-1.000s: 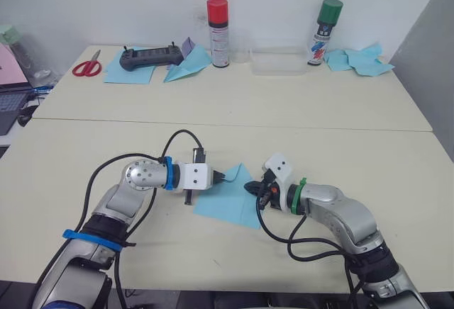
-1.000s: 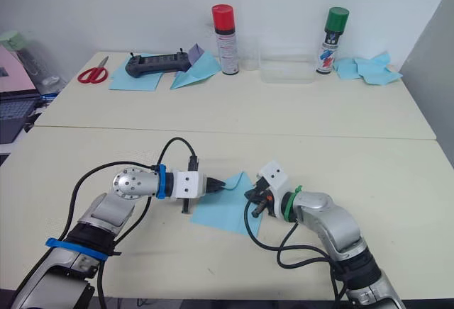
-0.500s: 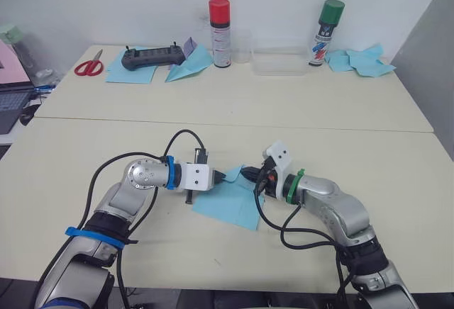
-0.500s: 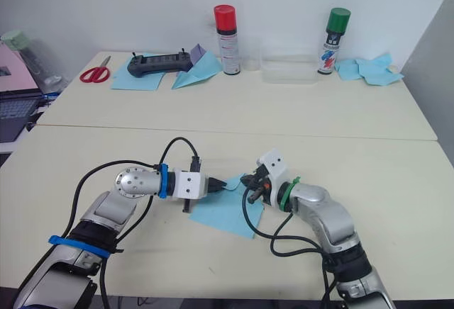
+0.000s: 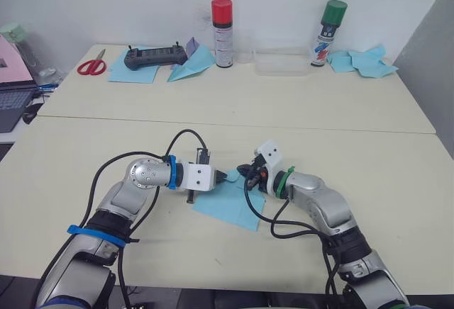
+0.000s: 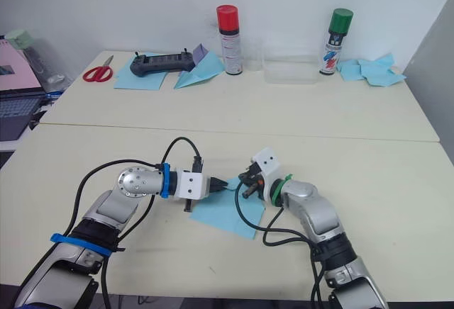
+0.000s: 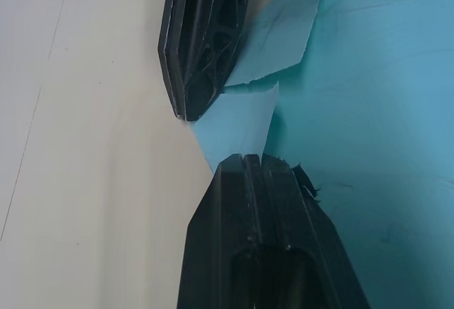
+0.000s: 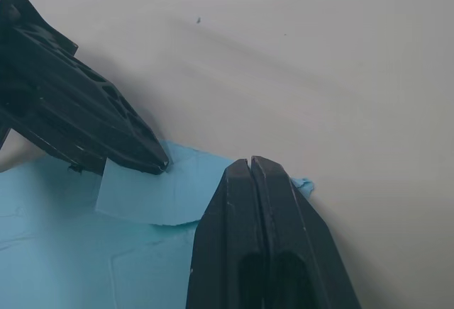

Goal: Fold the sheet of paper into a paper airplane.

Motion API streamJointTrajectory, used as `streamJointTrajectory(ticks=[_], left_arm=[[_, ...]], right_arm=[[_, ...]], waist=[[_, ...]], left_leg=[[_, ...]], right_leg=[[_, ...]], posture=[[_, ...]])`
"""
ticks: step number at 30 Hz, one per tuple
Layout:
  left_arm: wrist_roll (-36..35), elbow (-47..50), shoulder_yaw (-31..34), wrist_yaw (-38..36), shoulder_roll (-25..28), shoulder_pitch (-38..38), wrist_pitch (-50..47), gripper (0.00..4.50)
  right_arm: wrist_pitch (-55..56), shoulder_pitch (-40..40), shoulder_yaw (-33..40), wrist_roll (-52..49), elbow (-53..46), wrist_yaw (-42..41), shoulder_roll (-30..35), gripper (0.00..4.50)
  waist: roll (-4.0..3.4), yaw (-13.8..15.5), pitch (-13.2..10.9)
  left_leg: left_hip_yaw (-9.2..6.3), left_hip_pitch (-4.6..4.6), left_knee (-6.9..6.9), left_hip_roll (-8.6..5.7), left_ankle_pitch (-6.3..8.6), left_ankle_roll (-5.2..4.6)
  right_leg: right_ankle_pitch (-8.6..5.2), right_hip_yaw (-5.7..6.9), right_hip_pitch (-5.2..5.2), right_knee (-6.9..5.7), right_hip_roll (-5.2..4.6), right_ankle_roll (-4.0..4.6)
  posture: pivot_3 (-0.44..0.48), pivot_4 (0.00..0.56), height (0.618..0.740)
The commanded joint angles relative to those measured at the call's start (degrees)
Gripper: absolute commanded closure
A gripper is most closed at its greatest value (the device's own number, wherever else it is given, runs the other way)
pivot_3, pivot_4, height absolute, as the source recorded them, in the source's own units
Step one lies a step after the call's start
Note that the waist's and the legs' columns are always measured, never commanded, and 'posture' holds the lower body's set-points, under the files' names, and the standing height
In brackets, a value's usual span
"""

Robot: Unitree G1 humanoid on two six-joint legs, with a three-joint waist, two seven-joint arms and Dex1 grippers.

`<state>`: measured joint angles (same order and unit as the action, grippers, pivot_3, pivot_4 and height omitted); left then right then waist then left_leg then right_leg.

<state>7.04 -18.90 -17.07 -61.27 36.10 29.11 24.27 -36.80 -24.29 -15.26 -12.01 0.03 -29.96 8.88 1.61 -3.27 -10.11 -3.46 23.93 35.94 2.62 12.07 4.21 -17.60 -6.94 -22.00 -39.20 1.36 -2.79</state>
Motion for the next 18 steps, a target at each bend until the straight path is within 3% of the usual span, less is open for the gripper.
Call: streamJointTrajectory(ticks=[1,2,5,8,12,15,18], left_arm=[[-0.4,1.4,-0.9,-0.9,0.1,-0.6,0.8,4.48],[-0.9,1.6,-1.0,-1.4,0.1,-0.6,0.6,4.48],[-2.9,3.1,-0.9,-3.9,0.3,-0.8,-1.9,3.79],[-6.3,4.8,0.7,-5.2,0.3,-1.4,-5.4,2.82],[-14.7,10.9,4.5,-8.4,2.4,-2.3,-20.9,1.62],[-22.0,13.6,9.0,-9.4,4.6,-0.3,-34.6,1.62],[-25.9,11.9,13.2,-8.0,4.9,3.0,-41.8,1.62]], right_arm=[[0.2,0.4,-0.7,0.8,-0.7,0.4,-0.3,4.5],[0.1,0.5,-0.8,0.8,-0.9,0.4,-0.3,4.5],[0.0,0.8,-0.9,0.8,-1.0,0.4,-0.3,4.5],[0.0,0.7,-0.7,0.8,-0.7,0.3,-0.1,4.5],[0.1,0.8,-0.4,0.7,-0.6,-0.1,0.5,4.5],[0.0,0.8,-0.5,0.7,-0.6,-0.9,1.1,4.5],[0.1,0.8,-0.5,0.5,-0.5,-2.0,1.7,4.5]], waist=[[0.0,0.0,0.0],[0.0,0.0,0.0],[0.0,0.0,0.0],[-0.01,-0.1,0.0],[-0.01,-0.2,0.0],[-0.02,-0.1,0.0],[-0.02,-0.1,0.0]], left_leg=[[0.0,0.0,0.0,0.0,0.0,0.0],[0.0,0.0,-0.01,0.0,0.0,0.0],[0.0,0.0,-0.01,0.0,0.0,0.0],[0.0,0.0,-0.01,0.0,0.0,0.0],[-0.02,0.01,-0.02,0.02,0.0,0.0],[-0.06,0.01,0.0,0.01,0.0,0.0],[-0.12,0.0,0.06,0.0,0.0,0.0]], right_leg=[[0.0,0.0,0.0,0.0,0.0,0.0],[0.0,0.01,0.0,0.0,0.0,0.0],[0.0,0.01,0.0,0.0,0.0,0.01],[0.0,0.01,0.0,0.0,0.0,0.01],[0.0,0.02,-0.01,-0.04,0.01,0.01],[-0.03,0.06,-0.03,-0.14,0.01,-0.04],[-0.15,0.11,-0.04,-0.24,0.02,-0.23]], posture=[[0.0,0.15,0.74],[0.0,0.15,0.74],[0.0,0.15,0.74],[0.0,0.15,0.74],[0.0,0.15,0.74],[0.0,0.15,0.74],[0.0,0.15,0.74]])
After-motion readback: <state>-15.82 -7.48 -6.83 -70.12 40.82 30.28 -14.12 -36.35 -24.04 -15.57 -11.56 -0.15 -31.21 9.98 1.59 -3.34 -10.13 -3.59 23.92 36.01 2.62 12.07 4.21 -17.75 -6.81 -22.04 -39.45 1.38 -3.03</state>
